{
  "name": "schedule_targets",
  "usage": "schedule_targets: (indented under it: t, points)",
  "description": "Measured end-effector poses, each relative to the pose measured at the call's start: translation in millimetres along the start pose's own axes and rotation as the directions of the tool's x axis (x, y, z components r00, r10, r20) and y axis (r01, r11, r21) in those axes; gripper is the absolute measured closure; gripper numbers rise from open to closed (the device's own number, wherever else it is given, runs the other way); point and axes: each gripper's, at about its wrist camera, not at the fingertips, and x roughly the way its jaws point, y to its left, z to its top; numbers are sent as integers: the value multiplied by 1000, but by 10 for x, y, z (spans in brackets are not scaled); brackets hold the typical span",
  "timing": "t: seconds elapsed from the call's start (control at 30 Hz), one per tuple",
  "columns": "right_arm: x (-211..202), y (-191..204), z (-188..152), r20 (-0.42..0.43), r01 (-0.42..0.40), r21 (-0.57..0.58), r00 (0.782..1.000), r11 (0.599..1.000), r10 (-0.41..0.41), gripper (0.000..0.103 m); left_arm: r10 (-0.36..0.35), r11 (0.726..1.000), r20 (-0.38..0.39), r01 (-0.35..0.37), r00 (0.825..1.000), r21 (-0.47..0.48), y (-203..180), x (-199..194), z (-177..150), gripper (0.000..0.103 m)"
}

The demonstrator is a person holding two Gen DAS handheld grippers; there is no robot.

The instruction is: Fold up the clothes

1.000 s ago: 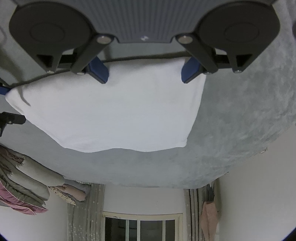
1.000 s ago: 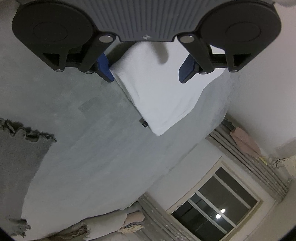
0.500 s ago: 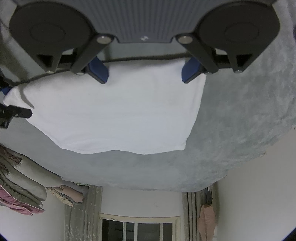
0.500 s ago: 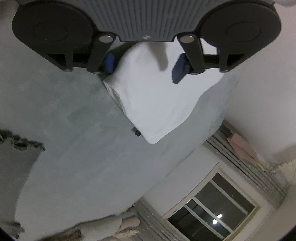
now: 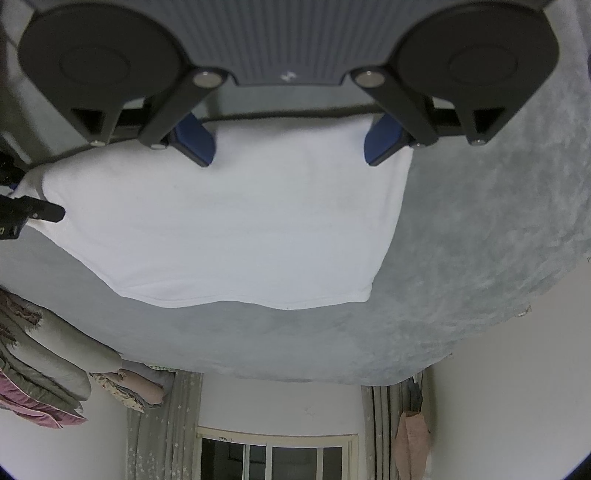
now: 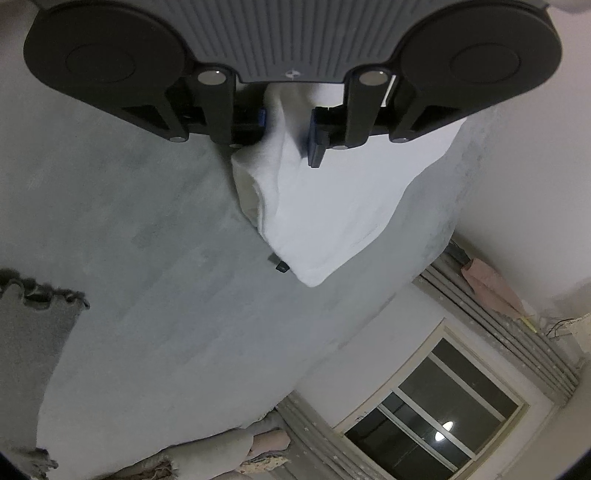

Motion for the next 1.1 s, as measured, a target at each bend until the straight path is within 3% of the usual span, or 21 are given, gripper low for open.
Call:
schedule_targets:
  t: [0.37,0.53,0.87,1.0,1.1]
  points:
    - [-7,-22,43,-33,-20,-25,999,999,19,81,5,1000,4,-5,1000,6,-20,-14,-24,14]
    - [-7,-45,53,-41,-40,-28,998,999,39,87,4,1000,3,-4,1000,5,-25,-14,-31,14]
    - [-93,213,-2,12,-7,-181,1000,984,10,89,-22,1000,-16,21,1000,-18,42,-30,23,15]
    - [-131,341,-4,34,4,-258,999,966,5,90,-64,992,-25,61,998,-112,246,-97,96,15]
    - [-198,548,-77,86,33,-392,996,920,1,90,-93,972,-19,87,995,-220,521,-180,167,16]
